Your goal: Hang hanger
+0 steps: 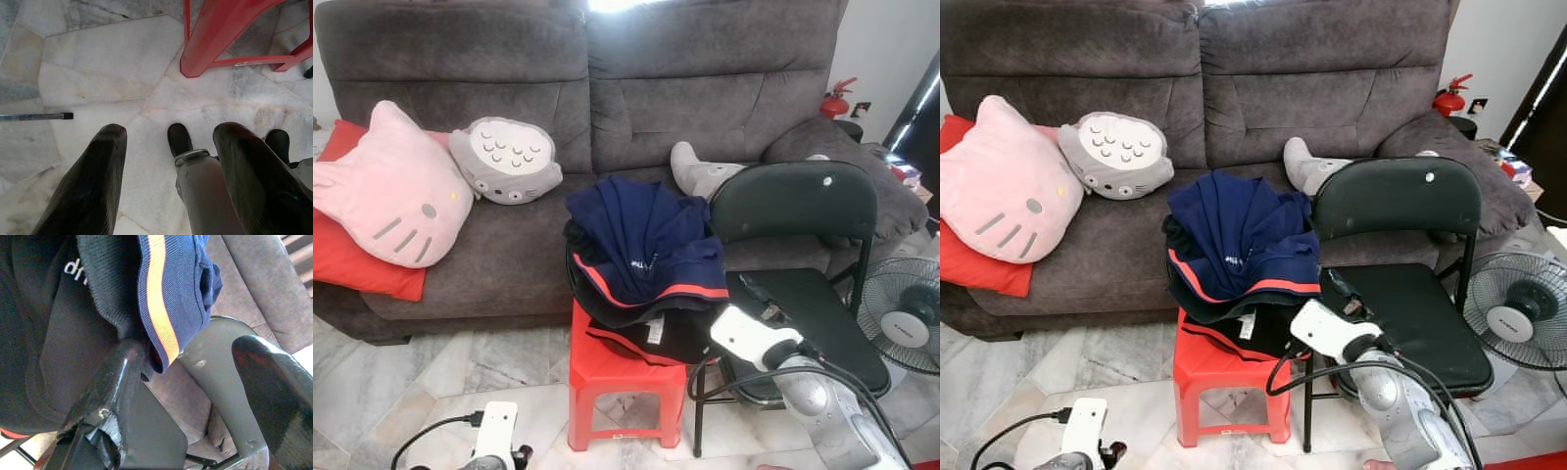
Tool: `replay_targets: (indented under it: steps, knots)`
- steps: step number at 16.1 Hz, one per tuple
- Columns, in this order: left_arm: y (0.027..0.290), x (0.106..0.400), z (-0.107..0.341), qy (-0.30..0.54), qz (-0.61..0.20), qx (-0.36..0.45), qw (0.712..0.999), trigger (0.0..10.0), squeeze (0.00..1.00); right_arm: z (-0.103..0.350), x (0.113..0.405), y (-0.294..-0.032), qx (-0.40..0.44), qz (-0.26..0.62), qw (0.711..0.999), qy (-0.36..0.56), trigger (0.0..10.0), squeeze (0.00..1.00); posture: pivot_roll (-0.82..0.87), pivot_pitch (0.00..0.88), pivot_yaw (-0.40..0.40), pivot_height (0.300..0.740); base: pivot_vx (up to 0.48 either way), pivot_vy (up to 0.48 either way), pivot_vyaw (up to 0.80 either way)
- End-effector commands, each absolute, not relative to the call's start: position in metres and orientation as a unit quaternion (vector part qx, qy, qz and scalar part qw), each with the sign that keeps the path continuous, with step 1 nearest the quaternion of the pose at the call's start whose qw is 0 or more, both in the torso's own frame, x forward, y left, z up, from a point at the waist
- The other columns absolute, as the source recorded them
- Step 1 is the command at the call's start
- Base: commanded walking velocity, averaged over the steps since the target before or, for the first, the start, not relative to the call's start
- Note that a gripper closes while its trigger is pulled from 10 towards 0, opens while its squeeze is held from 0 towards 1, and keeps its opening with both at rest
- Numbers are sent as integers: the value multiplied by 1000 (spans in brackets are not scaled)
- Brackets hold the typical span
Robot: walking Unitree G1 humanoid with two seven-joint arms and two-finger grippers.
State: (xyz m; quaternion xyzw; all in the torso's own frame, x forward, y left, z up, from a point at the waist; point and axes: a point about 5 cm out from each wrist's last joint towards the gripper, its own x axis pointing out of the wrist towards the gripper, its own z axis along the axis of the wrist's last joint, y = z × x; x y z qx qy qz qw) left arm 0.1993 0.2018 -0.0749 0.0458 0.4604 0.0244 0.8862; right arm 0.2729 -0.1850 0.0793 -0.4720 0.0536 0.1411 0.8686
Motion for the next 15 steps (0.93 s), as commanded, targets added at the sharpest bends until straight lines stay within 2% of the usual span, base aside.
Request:
replay_targets:
  steps: [1, 11, 15]
  knots:
    - [203, 199, -75, 464, 23, 55, 884, 10000, 0, 83, 276, -185, -475, 139, 868, 46, 10000, 0, -144, 0, -12, 740, 0, 0, 0]
    - [203, 199, -75, 464, 23, 56, 884, 10000, 0, 87, 284, -188, -482, 125, 866, 36, 10000, 0, -139, 0, -13, 740, 0, 0, 0]
    - [202, 199, -75, 463, 23, 56, 884, 10000, 0, 75, 288, -187, -482, 121, 867, 45, 10000, 0, -139, 0, -11, 740, 0, 0, 0]
